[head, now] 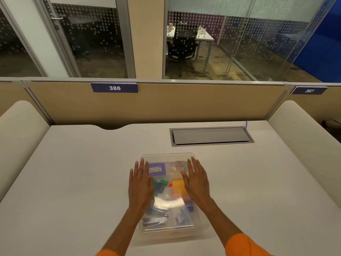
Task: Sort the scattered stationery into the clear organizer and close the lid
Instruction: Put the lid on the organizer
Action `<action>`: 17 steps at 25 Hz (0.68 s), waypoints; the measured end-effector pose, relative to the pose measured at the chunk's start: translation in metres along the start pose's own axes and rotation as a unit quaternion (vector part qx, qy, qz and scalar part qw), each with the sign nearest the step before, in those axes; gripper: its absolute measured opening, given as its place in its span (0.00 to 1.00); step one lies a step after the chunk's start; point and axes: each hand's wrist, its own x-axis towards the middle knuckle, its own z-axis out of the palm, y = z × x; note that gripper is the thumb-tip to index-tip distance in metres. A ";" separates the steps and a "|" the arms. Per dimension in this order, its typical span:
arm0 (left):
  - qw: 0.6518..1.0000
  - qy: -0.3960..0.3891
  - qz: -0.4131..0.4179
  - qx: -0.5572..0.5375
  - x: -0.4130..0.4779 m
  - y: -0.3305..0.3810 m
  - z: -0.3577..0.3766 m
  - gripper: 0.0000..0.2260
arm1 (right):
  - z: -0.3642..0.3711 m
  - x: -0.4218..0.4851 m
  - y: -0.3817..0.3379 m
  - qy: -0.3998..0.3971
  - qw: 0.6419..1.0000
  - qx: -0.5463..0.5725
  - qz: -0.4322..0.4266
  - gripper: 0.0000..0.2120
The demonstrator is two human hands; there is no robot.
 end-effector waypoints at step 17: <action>0.972 -0.091 0.054 0.210 0.060 -0.021 0.041 0.36 | 0.044 0.061 -0.007 -0.067 0.995 -0.050 -0.060 0.37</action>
